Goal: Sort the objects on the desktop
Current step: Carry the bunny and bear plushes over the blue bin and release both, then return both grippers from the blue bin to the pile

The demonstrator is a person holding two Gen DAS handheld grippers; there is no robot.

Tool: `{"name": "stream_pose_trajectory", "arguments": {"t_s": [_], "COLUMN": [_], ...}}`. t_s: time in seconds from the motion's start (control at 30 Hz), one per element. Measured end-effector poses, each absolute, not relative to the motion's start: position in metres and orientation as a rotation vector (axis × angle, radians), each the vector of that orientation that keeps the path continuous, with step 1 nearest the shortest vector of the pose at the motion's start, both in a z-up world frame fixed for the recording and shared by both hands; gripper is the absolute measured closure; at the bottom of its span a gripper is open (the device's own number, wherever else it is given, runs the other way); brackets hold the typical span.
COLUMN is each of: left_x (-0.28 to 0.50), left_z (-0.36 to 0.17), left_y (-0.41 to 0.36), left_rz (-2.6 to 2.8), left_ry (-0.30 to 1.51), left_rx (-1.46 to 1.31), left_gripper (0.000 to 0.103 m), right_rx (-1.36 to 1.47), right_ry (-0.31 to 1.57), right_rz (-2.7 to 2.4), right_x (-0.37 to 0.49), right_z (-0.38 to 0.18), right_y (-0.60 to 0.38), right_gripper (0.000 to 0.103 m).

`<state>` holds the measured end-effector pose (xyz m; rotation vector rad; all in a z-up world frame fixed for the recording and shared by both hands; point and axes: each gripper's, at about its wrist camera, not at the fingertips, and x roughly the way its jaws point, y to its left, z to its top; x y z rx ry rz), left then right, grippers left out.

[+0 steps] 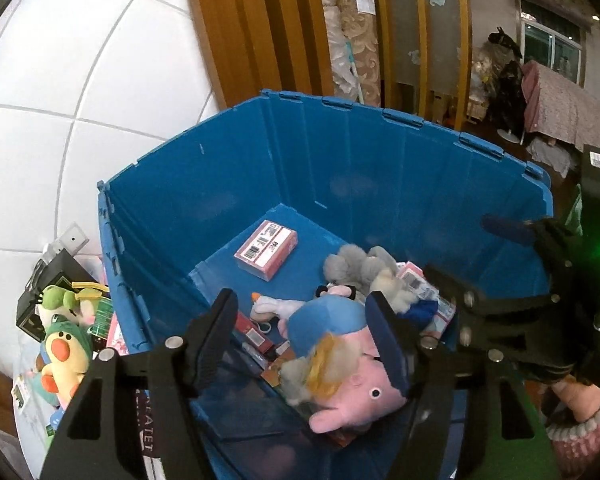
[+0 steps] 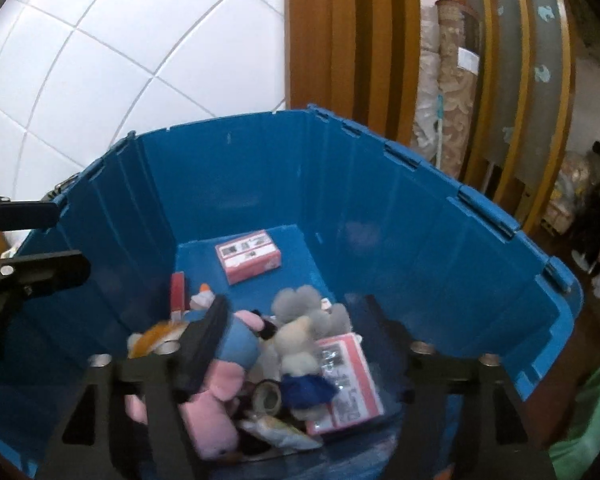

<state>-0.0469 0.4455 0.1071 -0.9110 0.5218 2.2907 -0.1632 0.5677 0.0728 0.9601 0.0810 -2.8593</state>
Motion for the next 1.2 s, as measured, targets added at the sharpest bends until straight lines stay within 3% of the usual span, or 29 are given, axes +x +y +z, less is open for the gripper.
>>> {"name": "stream_pose_trajectory", "arguments": {"t_s": [0.03,0.37,0.5,0.67,1.2], "left_x": [-0.047,-0.031,-0.029,-0.029,-0.071], "left_z": [0.107,0.13,0.137,0.136,0.078], "left_y": [0.444,0.406,0.37,0.318,0.053], "left_rz": [2.295,2.393,2.439,2.569,2.839], "left_ry": [0.514,0.34,0.195,0.146,0.032], "left_rx": [-0.909,-0.794,-0.766,-0.736,-0.978], "left_gripper": [0.038,0.038,0.038,0.038,0.032], "right_rx": [0.948,0.931,0.839,0.709,0.56], "right_ry": [0.094,0.034,-0.04,-0.01,0.051], "right_rz": [-2.866,-2.86,-2.84,-2.827,-2.684], "right_x": [-0.163,-0.159,-0.144,-0.119,-0.072], "right_z": [0.072,0.078,0.1,0.131,0.168], "right_y": [0.568,0.571,0.57,0.54,0.346], "right_gripper": [0.001,0.0,0.0,0.0,0.0]}}
